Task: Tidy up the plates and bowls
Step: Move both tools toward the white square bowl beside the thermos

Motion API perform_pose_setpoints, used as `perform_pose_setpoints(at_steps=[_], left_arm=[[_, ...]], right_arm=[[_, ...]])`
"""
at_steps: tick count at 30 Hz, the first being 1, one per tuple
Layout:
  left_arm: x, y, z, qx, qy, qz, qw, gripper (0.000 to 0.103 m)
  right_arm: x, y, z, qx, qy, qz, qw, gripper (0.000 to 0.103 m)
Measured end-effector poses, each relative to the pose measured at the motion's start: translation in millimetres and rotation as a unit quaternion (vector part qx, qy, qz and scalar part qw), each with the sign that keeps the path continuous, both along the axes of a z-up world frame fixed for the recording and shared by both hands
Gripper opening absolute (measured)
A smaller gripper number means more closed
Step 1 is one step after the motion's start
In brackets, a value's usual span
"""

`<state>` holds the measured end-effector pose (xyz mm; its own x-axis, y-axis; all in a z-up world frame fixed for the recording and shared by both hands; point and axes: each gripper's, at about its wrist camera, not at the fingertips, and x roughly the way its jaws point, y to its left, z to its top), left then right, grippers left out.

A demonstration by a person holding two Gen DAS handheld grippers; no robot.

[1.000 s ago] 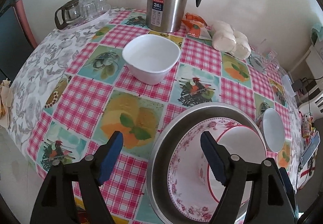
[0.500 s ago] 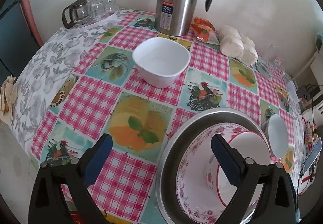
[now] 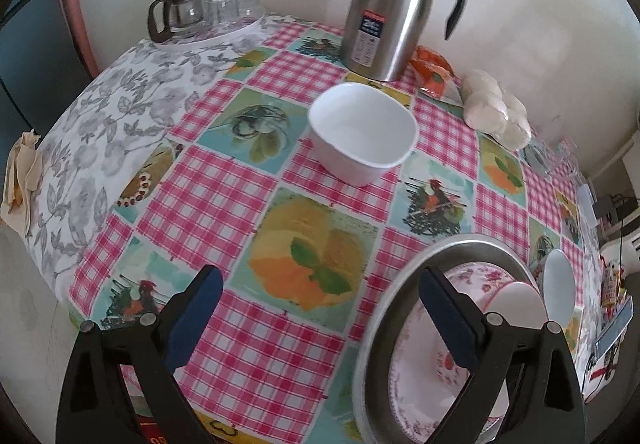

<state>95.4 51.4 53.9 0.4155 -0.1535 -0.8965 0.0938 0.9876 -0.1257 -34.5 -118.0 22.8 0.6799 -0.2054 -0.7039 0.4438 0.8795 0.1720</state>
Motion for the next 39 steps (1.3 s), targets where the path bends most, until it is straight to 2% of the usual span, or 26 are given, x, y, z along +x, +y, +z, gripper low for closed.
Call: perform_pose_setpoints(at_steps=[19,27,34,39], left_arm=[[29,64,-11,-0.027,0.019,0.051,0.9982,0.098],[45,70,-12,-0.034,0.02,0.058,0.9976,0.098],[60,69,-13,-0.041,0.012,0.058,0.9974,0.098],[72,60,-13,-0.064,0.0,0.042,0.997,0.098]], right_arm=[[30,53,-2,-0.041,-0.01,0.035,0.999,0.103],[45,70,-7,-0.048,0.002,0.061,0.997,0.103],[65,69,-2,-0.031,0.019,0.049,0.998,0.103],[82,67,7,-0.022,0.029,0.04,0.999,0.103]])
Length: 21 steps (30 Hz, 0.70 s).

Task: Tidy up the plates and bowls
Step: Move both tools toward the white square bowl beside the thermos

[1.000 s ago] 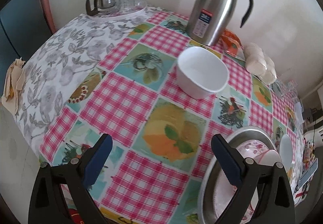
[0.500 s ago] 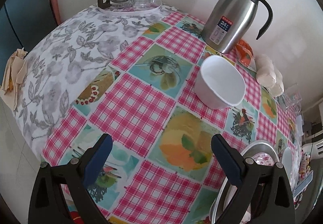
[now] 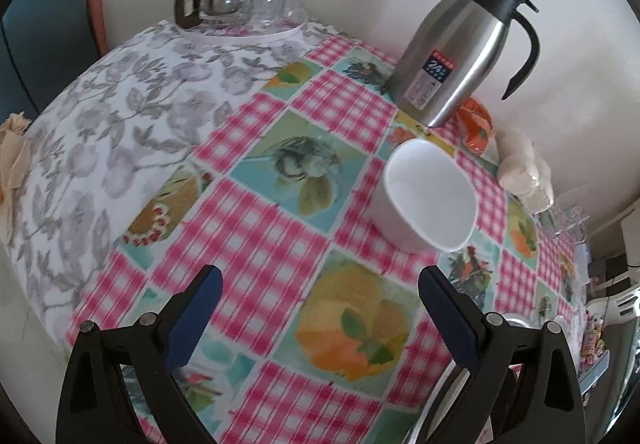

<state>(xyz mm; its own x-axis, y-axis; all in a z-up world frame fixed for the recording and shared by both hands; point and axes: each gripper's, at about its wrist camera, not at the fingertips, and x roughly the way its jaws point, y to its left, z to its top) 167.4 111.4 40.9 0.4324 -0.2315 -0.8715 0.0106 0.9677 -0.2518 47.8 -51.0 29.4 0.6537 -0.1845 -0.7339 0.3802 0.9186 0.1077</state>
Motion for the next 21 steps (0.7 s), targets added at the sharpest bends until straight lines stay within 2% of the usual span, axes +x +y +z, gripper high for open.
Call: perform_pose_setpoints(at_steps=[8,17,21], left_arm=[[12,-14,6,-0.033,-0.041,-0.011,0.9985,0.099],[36,-15,0,-0.059,-0.026,-0.011,0.9979,0.1],[47,-17,-4,-0.052,-0.028,-0.009,0.9982,0.1]], right_arm=[[26,-9,3,0.013,0.029,-0.028,0.999,0.103],[53,-21,7,0.018,0.047,-0.04,0.998,0.103],[67,-31,4,0.039,0.056,-0.04,0.997,0.103]])
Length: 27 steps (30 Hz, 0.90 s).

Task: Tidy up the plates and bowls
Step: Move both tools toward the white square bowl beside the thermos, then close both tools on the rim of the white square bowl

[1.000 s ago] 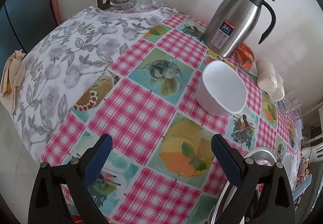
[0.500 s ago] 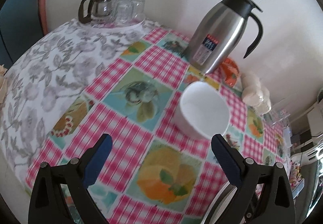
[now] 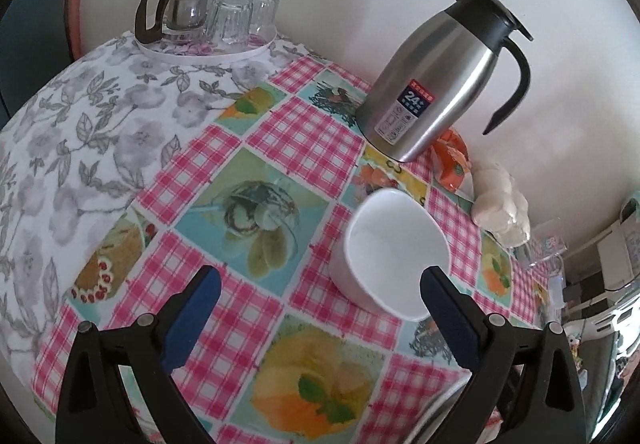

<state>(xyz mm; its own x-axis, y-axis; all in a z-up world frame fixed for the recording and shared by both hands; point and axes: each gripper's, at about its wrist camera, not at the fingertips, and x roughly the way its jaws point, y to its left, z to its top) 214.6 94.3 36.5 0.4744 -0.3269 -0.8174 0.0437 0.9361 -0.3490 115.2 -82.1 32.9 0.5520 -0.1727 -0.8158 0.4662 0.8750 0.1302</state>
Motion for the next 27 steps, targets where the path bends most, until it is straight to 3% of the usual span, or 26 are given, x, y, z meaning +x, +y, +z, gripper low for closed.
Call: perform_pose_setpoints(at_steps=[10,16,21,27], left_arm=[[24,-9,-23,0.002,0.022,-0.008,0.9997,0.1],[33,-10,-31,0.001,0.026,-0.009,0.9996,0.098],[39,-11,-40,-0.008,0.034,-0.013,0.9993,0.085],[45,-13,-45,-0.02,0.033,-0.02,0.9991,0.083]], right_arm=[[35,-17,-24,0.007,0.037,-0.007,0.999,0.103],[53,-14,-36,-0.003,0.055,0.001,0.998,0.094],[66,-9,-45,-0.005,0.065,0.005,0.998,0.087],[79,-4,-52,-0.013,0.075,0.012,0.997,0.08]])
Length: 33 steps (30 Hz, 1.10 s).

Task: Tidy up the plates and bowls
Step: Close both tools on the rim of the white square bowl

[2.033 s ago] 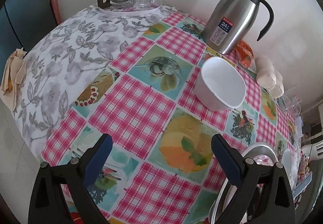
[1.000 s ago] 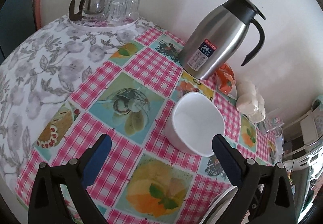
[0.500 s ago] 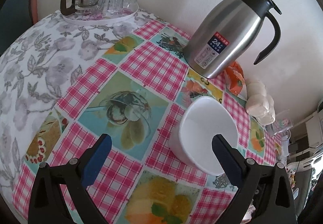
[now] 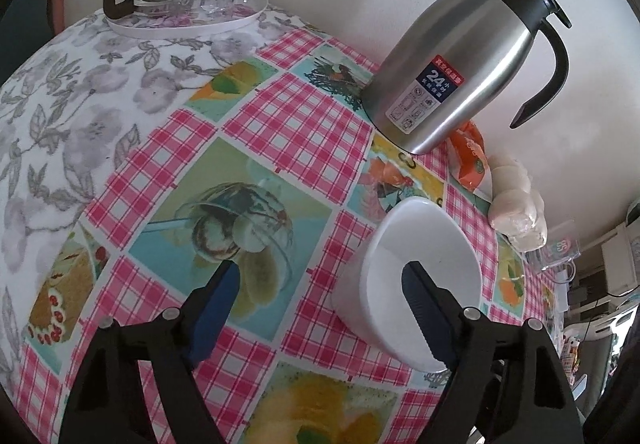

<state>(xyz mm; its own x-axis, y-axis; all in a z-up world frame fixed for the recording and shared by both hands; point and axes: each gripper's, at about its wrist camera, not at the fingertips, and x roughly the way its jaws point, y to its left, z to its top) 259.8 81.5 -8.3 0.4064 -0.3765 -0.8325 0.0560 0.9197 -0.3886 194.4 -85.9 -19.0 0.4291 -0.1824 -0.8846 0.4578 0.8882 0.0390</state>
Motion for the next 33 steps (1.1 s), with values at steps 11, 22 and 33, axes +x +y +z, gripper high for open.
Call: perform_pose_setpoints(at_steps=[11,22,33], left_arm=[[7,-12,-18,-0.012,0.017,-0.014,0.9997,0.06],[9,-19,-37,-0.007,0.047,-0.018,0.9987,0.056],[8,-20,-39,-0.029,0.053,-0.033,0.9976,0.026]], right_arm=[[17,1,-17,0.014,0.022,-0.006,1.0,0.061],[19,-10,-42,0.055,0.042,-0.029,0.997,0.05],[19,-5,-46,0.077,0.039,-0.019,0.996,0.032]])
